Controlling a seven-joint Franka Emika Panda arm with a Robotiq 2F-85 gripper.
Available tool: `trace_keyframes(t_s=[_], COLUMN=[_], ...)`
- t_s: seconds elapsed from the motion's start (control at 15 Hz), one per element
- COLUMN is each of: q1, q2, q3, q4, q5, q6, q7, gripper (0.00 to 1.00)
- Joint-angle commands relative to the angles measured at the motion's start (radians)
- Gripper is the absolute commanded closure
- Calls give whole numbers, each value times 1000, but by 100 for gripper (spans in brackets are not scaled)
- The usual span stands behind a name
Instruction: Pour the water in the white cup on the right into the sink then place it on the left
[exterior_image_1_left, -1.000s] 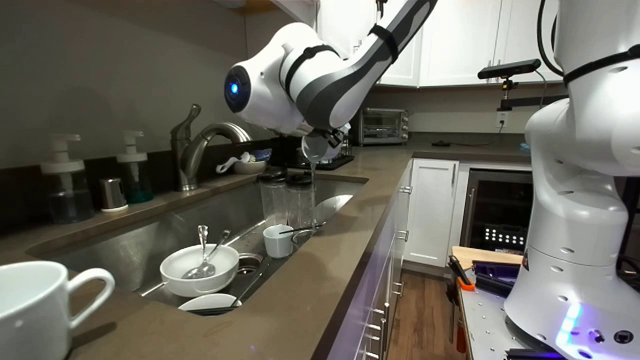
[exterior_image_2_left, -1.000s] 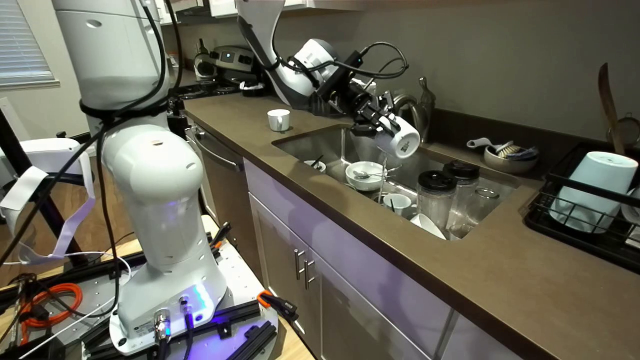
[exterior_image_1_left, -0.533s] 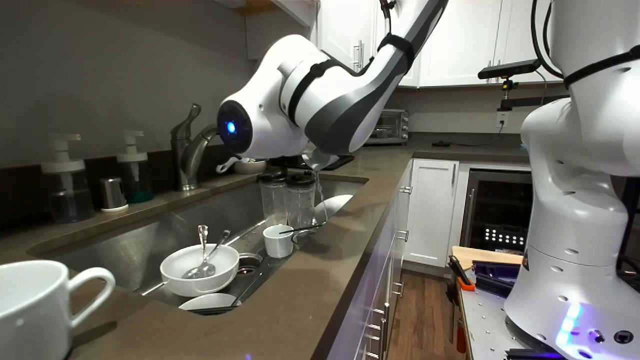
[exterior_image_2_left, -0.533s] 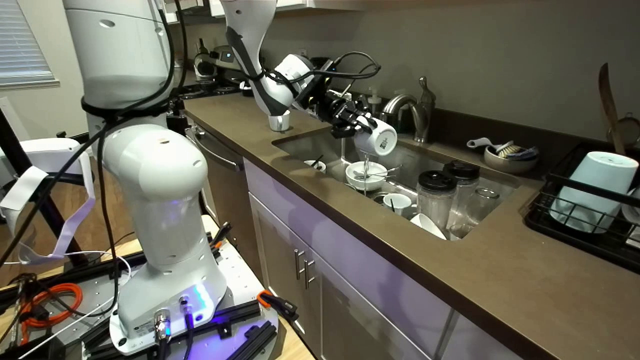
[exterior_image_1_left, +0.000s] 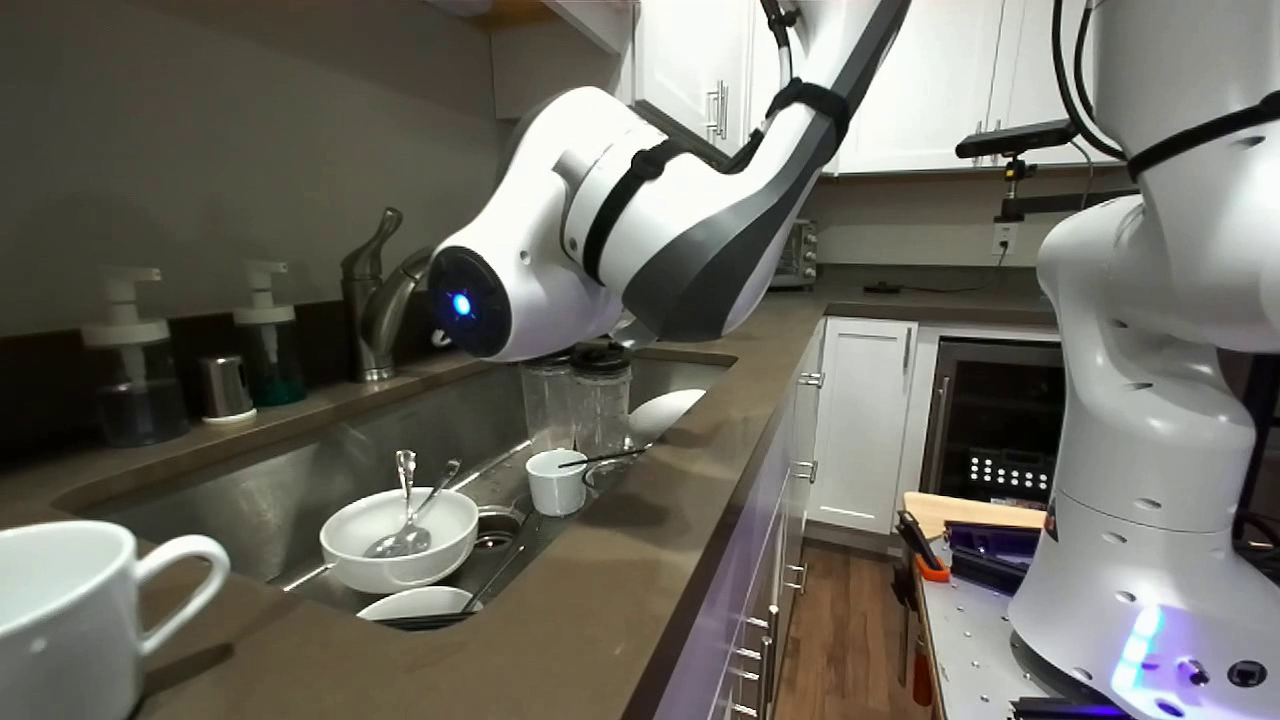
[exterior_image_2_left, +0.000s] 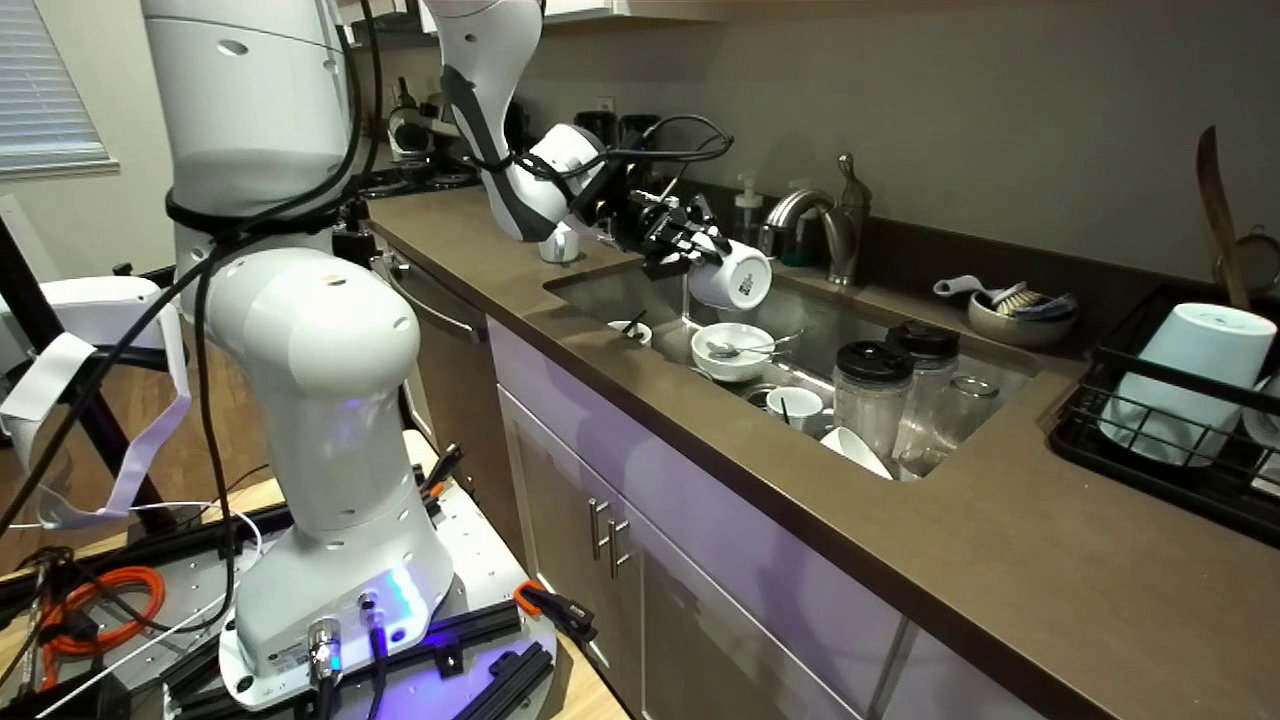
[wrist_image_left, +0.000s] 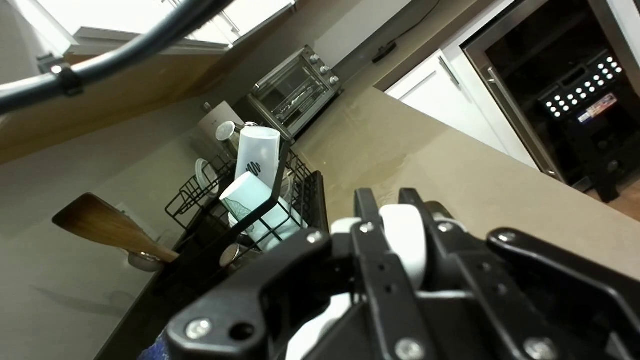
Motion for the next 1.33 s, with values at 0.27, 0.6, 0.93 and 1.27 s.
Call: trace_keyframes(t_s=[0.27, 0.6, 0.93, 1.27], q1=[-6, -6, -6, -6], q2=[2, 2, 2, -19], q3=[8, 8, 8, 15], q4=[2, 2, 2, -15], q5=[0, 0, 0, 1], q6=[-3, -3, -3, 53], q7=[1, 1, 1, -11], gripper=[85, 85, 85, 96])
